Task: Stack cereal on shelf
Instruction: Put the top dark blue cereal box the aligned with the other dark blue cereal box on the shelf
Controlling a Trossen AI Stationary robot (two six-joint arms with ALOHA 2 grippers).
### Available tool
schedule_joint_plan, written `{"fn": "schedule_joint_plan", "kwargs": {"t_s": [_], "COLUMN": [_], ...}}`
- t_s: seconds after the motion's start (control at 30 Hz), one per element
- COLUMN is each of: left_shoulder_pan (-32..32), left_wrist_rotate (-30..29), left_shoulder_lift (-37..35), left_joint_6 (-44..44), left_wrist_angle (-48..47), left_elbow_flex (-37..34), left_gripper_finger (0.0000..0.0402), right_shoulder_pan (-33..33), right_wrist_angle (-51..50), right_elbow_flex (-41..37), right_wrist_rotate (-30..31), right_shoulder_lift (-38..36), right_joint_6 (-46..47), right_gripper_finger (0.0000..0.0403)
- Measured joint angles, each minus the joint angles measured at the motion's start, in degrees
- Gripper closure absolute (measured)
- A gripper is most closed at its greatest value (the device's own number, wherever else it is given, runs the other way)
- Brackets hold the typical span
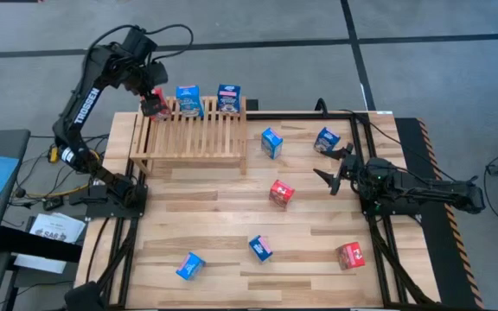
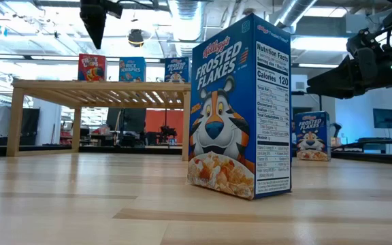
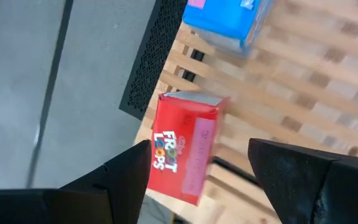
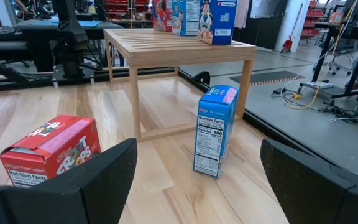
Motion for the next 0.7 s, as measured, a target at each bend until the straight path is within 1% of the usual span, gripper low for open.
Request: {"fn": "schedule_joint_plan", "kwargs": {"t_s": [0.1, 0.17, 0.33, 0.53, 0.7], "left_shoulder_pan": [-2.1, -3.6, -9.5, -19.1, -29.2], "left_wrist_rotate": [2.4, 4.0, 7.5, 11.7, 12.0], "left_shoulder_lift": [-0.3, -1.1, -3.2, -5.1, -7.3], "left_joint_6": [-5.1, -6.8, -12.0, -20.0, -25.8], "left_wrist_angle": [-1.2, -1.2, -1.3, -1.1, 0.7], "left_elbow_flex": [1.5, 1.5, 1.5, 1.2, -4.3], "left_gripper_finger": [0.0143, 0.0143, 0.0143, 0.0143, 0.0143], "right_shoulder_pan": [0.0, 0.0, 0.0, 0.0, 0.0], "right_wrist_angle": [0.0, 0.0, 0.0, 0.0, 0.0], "right_elbow_flex": [0.0, 0.0, 0.0, 0.0, 0.0], "right_wrist_rotate": [0.0, 0.0, 0.0, 0.0, 0.0], "right_shoulder_lift": [0.0, 0.0, 0.0, 0.0, 0.0], "right_joint_6": [0.0, 0.0, 0.0, 0.0, 0.0], "right_gripper_finger": [0.0039, 0.0039, 0.0039, 0.0039, 0.0039]}}
